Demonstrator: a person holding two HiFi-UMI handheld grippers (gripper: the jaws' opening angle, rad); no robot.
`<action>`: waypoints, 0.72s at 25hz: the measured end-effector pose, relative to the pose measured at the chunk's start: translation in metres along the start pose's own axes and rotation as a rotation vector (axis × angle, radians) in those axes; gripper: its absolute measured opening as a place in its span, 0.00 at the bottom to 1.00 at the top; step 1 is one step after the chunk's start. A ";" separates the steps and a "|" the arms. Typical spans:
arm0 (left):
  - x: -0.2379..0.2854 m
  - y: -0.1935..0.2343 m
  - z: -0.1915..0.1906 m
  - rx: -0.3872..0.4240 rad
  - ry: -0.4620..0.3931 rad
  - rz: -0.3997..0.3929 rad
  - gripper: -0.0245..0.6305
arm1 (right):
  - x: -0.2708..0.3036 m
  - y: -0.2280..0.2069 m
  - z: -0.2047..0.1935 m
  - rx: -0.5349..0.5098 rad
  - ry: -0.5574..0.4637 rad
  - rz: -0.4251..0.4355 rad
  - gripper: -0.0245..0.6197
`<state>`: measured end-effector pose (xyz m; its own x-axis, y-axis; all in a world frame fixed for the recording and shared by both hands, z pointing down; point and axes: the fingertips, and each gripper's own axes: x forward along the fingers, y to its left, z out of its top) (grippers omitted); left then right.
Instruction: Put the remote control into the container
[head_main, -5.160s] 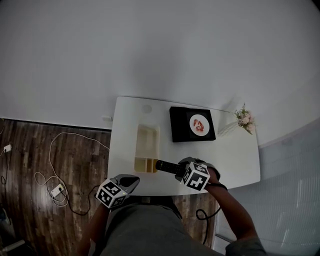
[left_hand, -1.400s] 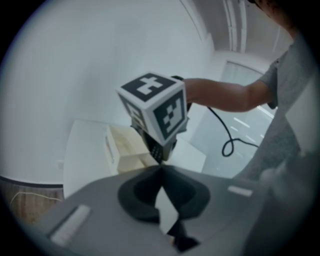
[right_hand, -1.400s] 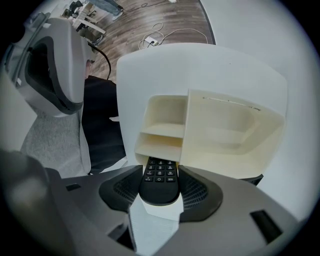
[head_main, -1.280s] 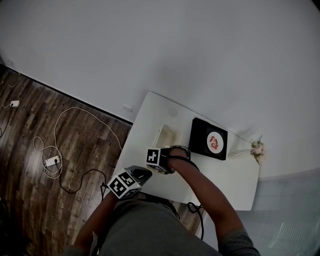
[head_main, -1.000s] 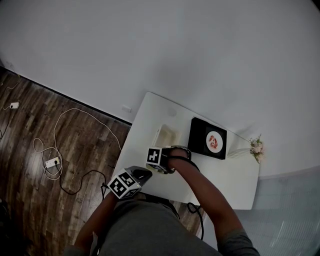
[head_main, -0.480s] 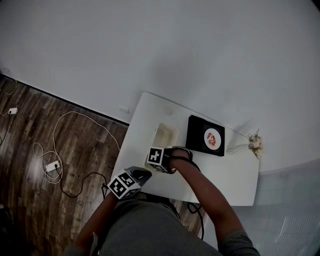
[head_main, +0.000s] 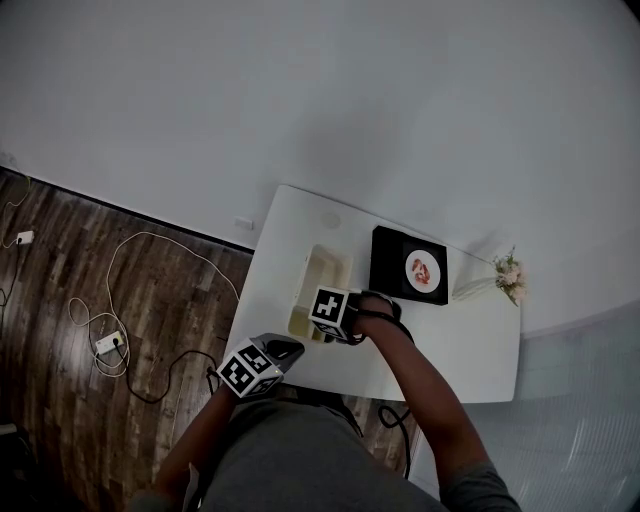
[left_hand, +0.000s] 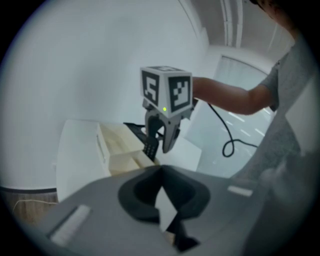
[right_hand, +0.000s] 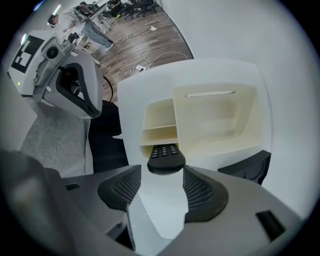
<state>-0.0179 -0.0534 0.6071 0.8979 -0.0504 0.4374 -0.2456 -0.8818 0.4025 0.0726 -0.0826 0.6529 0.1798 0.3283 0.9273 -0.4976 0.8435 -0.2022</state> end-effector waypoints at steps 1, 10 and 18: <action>0.001 0.000 0.001 0.002 0.003 -0.004 0.04 | -0.002 -0.002 -0.002 0.013 -0.015 -0.001 0.42; 0.006 -0.001 0.006 0.033 0.017 -0.020 0.04 | -0.012 -0.009 -0.023 0.110 -0.131 -0.016 0.42; 0.008 0.002 0.013 0.052 0.041 -0.040 0.04 | -0.015 -0.001 -0.029 0.241 -0.361 0.045 0.42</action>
<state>-0.0062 -0.0613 0.6013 0.8906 0.0035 0.4548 -0.1898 -0.9059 0.3786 0.0953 -0.0758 0.6300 -0.1334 0.1567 0.9786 -0.6895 0.6946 -0.2052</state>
